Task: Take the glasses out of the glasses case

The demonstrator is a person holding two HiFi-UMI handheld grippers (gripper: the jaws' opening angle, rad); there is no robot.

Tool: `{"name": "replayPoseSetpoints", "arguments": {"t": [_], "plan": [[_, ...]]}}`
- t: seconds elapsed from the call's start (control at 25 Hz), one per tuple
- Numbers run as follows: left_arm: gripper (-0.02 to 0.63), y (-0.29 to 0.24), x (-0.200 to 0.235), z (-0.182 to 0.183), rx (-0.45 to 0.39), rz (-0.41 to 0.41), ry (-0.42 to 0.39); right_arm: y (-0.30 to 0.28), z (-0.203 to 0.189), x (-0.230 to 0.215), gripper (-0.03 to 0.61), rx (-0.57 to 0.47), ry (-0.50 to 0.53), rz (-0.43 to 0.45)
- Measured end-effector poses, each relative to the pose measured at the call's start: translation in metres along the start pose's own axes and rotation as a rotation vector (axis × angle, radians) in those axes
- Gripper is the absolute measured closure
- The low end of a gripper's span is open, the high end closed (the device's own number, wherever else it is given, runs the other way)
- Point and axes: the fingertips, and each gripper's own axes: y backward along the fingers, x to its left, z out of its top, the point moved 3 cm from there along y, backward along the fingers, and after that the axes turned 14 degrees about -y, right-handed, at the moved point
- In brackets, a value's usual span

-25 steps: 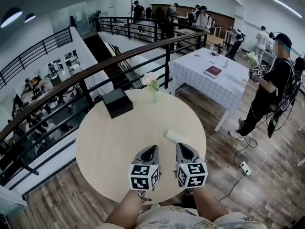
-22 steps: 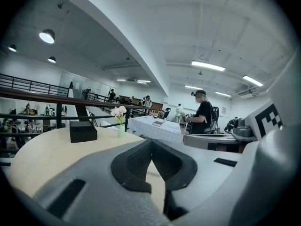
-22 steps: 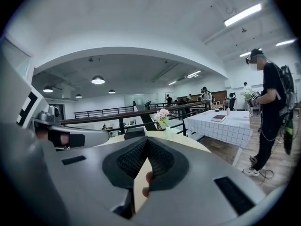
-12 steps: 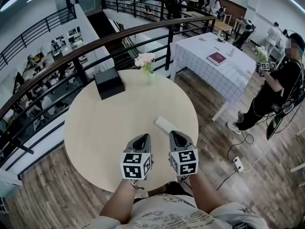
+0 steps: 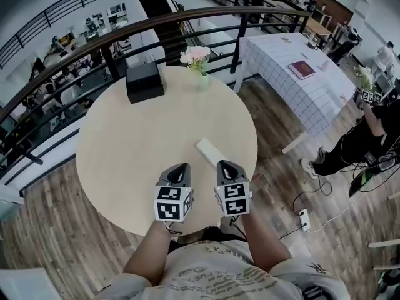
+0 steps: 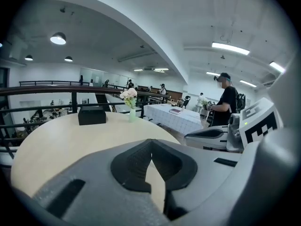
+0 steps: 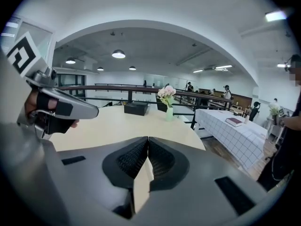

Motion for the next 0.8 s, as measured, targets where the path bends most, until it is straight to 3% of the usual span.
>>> {"name": "replayPoseSetpoints", "arguments": {"t": [0.16,0.28,0.4,0.6,0.8], "plan": [[0.600,-0.018,-0.007,-0.008,0.029,0.075,0.020,-0.023,-0.016,-0.018,0.564,0.073,0.078,0.066],[0.600,-0.026,-0.013,-0.017,0.053,0.115,0.048,-0.041,-0.033,-0.030,0.445,0.144,0.095,0.122],[0.600,-0.032,-0.017,-0.027,0.086,0.146,0.073,-0.059,-0.050,-0.039,0.421,0.210,0.114,0.141],[0.600,-0.036,-0.017,-0.041,0.128,0.196,0.097,-0.093,-0.080,-0.045,0.334,0.306,0.284,0.171],[0.600,-0.038,-0.014,-0.057,0.140,0.191,0.249,-0.118,-0.104,-0.050,0.305,0.382,0.389,0.155]]}}
